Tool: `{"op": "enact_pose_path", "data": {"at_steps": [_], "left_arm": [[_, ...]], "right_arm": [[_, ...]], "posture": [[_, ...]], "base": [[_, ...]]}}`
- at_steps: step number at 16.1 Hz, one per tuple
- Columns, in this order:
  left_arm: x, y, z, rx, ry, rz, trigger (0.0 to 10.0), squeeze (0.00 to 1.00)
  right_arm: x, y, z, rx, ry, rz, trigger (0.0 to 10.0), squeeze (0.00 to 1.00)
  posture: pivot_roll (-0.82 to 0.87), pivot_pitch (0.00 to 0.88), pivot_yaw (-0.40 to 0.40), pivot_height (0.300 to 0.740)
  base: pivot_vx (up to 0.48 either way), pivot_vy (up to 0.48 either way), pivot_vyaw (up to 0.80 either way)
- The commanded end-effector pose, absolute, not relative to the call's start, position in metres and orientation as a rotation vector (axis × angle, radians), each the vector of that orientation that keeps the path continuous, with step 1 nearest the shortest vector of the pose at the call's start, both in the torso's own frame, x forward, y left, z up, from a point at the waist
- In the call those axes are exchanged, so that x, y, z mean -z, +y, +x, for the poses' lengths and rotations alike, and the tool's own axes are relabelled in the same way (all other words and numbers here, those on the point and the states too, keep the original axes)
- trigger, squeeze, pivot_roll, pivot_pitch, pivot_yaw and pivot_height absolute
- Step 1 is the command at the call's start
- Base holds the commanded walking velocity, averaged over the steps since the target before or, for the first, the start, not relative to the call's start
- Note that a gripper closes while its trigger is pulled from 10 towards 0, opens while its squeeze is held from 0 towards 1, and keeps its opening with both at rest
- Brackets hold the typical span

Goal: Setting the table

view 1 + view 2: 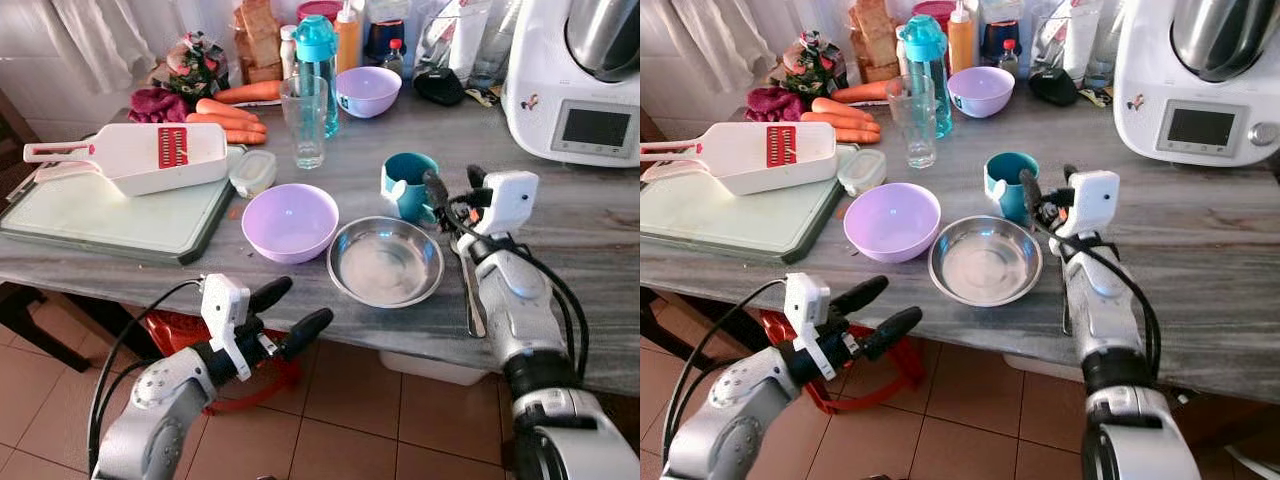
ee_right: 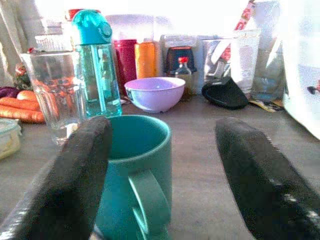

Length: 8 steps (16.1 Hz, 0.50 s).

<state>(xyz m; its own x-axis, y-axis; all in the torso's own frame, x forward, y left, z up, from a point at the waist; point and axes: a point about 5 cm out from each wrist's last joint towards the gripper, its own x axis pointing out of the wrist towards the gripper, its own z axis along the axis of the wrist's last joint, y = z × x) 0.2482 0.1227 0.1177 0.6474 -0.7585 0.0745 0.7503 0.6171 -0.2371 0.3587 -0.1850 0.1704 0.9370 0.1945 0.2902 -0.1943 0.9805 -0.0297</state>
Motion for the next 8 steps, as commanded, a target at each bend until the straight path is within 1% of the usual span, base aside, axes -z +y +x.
{"op": "enact_pose_path", "data": {"at_steps": [1,3,7,8], "left_arm": [[-0.116,0.123,0.251,0.848,0.027,-0.245,10.0,0.0],[-0.116,0.121,0.254,0.838,0.012,-0.253,10.0,0.0],[-0.116,0.121,0.254,0.838,0.012,-0.253,10.0,0.0],[-0.119,0.12,0.262,0.781,-0.02,-0.254,10.0,0.0]], "right_arm": [[-0.174,-0.183,0.35,-0.188,-0.326,0.017,10.0,1.0],[-0.174,-0.182,0.337,-0.189,-0.339,0.0,10.0,1.0],[-0.174,-0.182,0.337,-0.189,-0.339,0.0,10.0,1.0],[-0.17,-0.178,0.322,-0.201,-0.339,-0.025,10.0,1.0]], "posture": [[-0.01,0.057,0.067,0.74],[-0.02,0.045,0.065,0.74],[-0.02,0.045,0.065,0.74],[-0.04,0.025,0.062,0.74]], "base": [[0.0,0.0,0.0],[0.0,0.0,0.0],[0.0,0.0,0.0],[0.0,0.0,0.0]]}}
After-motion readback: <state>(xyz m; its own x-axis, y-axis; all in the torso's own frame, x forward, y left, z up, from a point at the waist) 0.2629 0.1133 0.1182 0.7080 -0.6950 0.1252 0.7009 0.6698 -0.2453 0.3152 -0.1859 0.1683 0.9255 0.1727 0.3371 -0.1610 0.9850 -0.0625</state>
